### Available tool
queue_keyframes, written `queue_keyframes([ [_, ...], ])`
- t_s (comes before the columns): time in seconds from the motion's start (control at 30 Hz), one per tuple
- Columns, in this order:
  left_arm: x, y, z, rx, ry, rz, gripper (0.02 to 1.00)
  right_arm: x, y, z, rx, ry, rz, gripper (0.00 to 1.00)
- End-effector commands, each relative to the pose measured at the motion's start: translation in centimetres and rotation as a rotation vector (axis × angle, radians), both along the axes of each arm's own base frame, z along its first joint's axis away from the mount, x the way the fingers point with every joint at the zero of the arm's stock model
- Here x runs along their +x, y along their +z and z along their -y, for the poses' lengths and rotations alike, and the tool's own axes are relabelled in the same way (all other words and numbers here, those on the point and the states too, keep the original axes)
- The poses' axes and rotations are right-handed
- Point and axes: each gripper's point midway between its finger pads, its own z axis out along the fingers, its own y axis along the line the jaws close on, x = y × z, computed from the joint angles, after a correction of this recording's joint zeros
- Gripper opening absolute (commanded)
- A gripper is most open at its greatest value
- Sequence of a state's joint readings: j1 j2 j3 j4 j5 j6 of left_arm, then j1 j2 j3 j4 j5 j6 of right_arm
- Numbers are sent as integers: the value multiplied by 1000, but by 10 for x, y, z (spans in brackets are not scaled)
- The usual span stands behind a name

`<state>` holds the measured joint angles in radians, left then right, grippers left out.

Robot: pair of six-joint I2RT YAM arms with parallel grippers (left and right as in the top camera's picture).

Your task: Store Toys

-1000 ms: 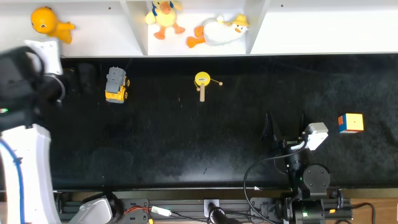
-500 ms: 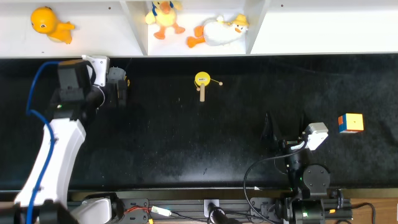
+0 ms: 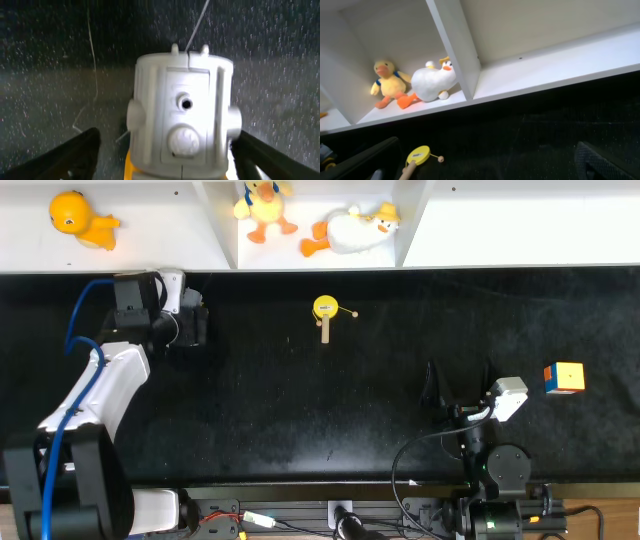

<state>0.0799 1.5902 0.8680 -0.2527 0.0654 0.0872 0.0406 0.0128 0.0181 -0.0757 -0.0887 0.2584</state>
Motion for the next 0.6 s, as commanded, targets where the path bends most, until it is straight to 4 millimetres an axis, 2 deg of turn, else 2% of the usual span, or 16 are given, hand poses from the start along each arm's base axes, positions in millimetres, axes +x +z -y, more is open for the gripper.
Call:
queue_keyframes([
  [0.03, -1, -7, 0, 4, 6, -9, 733, 0, -3, 0, 4, -3, -1, 998],
  [0.27, -3, -20, 0, 1, 6, -43, 649, 0, -3, 0, 4, -3, -1, 996],
  [0.37, -1, -20, 0, 1, 6, -37, 573, 0, -3, 0, 4, -3, -1, 996],
  [0.6, 4, -15, 0, 2, 6, -15, 487, 0, -3, 0, 4, -3, -1, 993],
])
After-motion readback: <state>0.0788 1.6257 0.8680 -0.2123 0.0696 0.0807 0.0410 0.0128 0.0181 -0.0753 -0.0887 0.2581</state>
